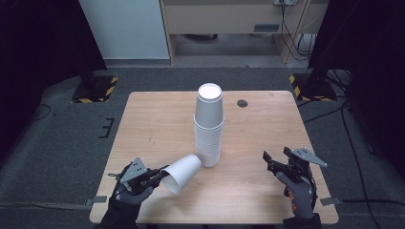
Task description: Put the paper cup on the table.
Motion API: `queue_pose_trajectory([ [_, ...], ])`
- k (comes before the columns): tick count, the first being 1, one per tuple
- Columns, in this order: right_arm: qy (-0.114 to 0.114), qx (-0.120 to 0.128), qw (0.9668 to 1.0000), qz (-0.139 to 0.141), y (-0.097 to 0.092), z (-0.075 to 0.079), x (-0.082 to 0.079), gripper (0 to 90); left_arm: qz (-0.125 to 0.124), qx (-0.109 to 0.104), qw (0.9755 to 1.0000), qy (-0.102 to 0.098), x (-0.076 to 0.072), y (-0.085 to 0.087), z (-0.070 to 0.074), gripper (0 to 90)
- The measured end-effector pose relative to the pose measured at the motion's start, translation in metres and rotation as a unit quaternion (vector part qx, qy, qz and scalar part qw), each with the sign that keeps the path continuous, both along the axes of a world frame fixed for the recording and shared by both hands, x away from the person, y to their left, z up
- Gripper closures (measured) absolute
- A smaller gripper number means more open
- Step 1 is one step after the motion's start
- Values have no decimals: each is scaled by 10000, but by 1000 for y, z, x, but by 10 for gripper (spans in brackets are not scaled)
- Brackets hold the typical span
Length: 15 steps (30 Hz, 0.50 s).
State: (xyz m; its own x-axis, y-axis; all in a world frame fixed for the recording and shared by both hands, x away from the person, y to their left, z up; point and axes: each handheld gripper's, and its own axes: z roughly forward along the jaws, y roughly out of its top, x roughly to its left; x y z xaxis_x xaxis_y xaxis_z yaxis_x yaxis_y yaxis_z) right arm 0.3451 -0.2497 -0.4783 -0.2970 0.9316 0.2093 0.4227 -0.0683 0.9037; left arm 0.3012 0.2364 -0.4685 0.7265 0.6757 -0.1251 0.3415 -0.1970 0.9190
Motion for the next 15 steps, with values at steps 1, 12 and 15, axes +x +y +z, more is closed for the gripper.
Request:
queue_pose_trajectory([
  [1, 11, -6, 10000, 13, 0, 0, 0, 114, 45, -5, 10000, -4, 0, 3, 0, 852],
  [12, 30, -114, 9999, 41, -1, -2, 0, 114, 797, 6, 9968, 42, 6, 27, 2, 850],
  [15, 78, -109, 9999, 62, -2, -4, 1, 114, 1030, 41, 9947, 50, 9, 33, 3, 850],
])
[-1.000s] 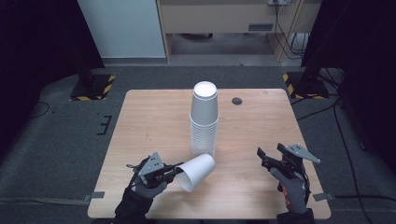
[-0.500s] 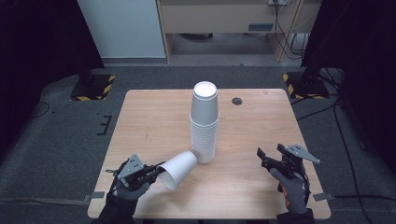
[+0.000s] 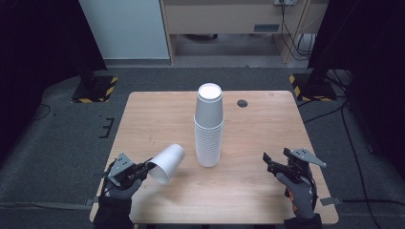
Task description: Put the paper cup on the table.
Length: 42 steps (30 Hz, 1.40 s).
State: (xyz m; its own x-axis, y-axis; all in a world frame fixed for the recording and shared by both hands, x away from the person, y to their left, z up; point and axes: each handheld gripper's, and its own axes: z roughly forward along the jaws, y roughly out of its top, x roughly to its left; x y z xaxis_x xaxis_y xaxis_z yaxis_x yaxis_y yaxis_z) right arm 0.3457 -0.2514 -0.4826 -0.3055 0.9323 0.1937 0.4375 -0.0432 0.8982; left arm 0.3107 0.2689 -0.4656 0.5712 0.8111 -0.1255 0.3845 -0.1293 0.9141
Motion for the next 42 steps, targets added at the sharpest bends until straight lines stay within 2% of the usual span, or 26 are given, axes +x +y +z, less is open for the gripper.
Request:
queue_pose_trajectory([
  [6, 36, -40, 10000, -48, 0, -1, 2, 114, 368, 184, 9991, -82, 5, 10, 2, 850],
  [12, 57, -81, 9999, -87, -1, -2, 3, 114, 750, 306, 9967, -73, 9, 20, 4, 851],
  [15, 47, -100, 9999, -104, -2, -1, 2, 114, 813, 339, 9961, -52, 14, 22, 6, 850],
  [20, 53, -130, 9998, -109, -2, -1, 2, 114, 862, 387, 9955, 90, 21, 24, 6, 850],
  [25, 77, -164, 9998, -116, -1, -2, 2, 113, 980, 450, 9937, 291, 28, 32, 10, 851],
  [28, 87, -168, 9998, -107, -1, -2, 2, 114, 986, 582, 9919, 550, 34, 36, 12, 851],
  [35, 140, -214, 9997, -42, 1, -4, 2, 114, 1161, 920, 9852, 859, 44, 47, 22, 851],
  [39, 154, -216, 9996, -57, 0, -4, 3, 114, 1159, 1134, 9807, 1093, 50, 53, 30, 851],
  [42, 154, -214, 9996, -56, 0, -4, 3, 114, 1166, 1376, 9769, 1147, 55, 56, 38, 851],
])
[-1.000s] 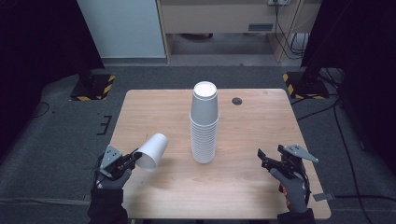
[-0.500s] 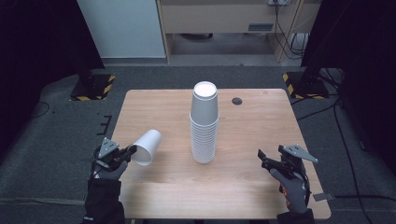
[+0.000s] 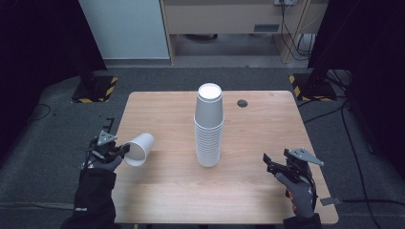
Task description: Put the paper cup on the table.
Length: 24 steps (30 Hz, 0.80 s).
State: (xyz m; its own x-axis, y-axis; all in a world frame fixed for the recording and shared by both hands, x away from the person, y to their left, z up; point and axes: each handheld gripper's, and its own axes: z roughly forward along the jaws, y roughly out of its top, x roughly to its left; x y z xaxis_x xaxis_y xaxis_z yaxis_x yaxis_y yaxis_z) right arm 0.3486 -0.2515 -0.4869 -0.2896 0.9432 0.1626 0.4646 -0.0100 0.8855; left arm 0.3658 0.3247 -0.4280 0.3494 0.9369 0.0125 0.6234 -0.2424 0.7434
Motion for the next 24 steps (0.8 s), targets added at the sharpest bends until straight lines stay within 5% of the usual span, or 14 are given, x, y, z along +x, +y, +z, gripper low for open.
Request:
queue_pose_trajectory([
  [6, -17, -1, 10000, -21, -1, 0, 0, 114, -68, 321, 9986, 410, 11, 4, 13, 851],
  [14, 1, -2, 10000, -10, -1, 0, 0, 113, -155, 668, 9921, 1052, 23, 6, 22, 852],
  [19, 4, -4, 10000, -10, -1, 0, 1, 113, -257, 1019, 9823, 1549, 27, 5, 24, 851],
  [24, 9, 1, 10000, -12, 0, 0, 1, 113, -339, 1146, 9744, 1902, 30, 1, 24, 850],
])
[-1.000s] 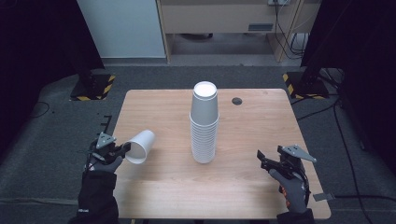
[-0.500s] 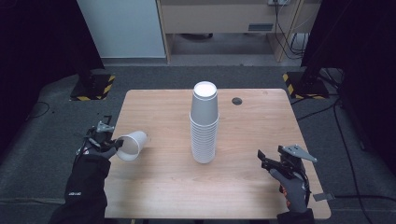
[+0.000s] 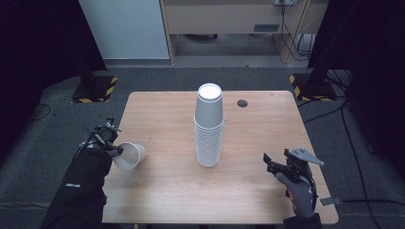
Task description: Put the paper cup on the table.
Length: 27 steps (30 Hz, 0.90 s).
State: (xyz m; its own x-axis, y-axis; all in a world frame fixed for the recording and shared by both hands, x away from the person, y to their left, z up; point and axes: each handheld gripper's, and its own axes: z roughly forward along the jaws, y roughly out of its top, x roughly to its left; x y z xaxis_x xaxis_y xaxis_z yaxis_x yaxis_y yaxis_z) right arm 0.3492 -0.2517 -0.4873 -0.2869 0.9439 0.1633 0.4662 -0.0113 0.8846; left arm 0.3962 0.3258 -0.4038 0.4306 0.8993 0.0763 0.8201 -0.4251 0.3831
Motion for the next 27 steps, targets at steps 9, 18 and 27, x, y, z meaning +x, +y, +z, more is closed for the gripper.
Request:
queue_pose_trajectory([
  [9, -12, -1, 10000, 1, 0, 0, 0, 113, 24, 126, 9974, 705, 7, -4, -2, 849],
  [18, -16, -13, 10000, 12, 0, 0, 0, 114, 226, 141, 9922, 1216, 7, -9, -2, 845],
  [27, -6, -1, 10000, -4, 0, 0, 0, 114, 393, 28, 9890, 1429, 10, -13, -5, 834],
])
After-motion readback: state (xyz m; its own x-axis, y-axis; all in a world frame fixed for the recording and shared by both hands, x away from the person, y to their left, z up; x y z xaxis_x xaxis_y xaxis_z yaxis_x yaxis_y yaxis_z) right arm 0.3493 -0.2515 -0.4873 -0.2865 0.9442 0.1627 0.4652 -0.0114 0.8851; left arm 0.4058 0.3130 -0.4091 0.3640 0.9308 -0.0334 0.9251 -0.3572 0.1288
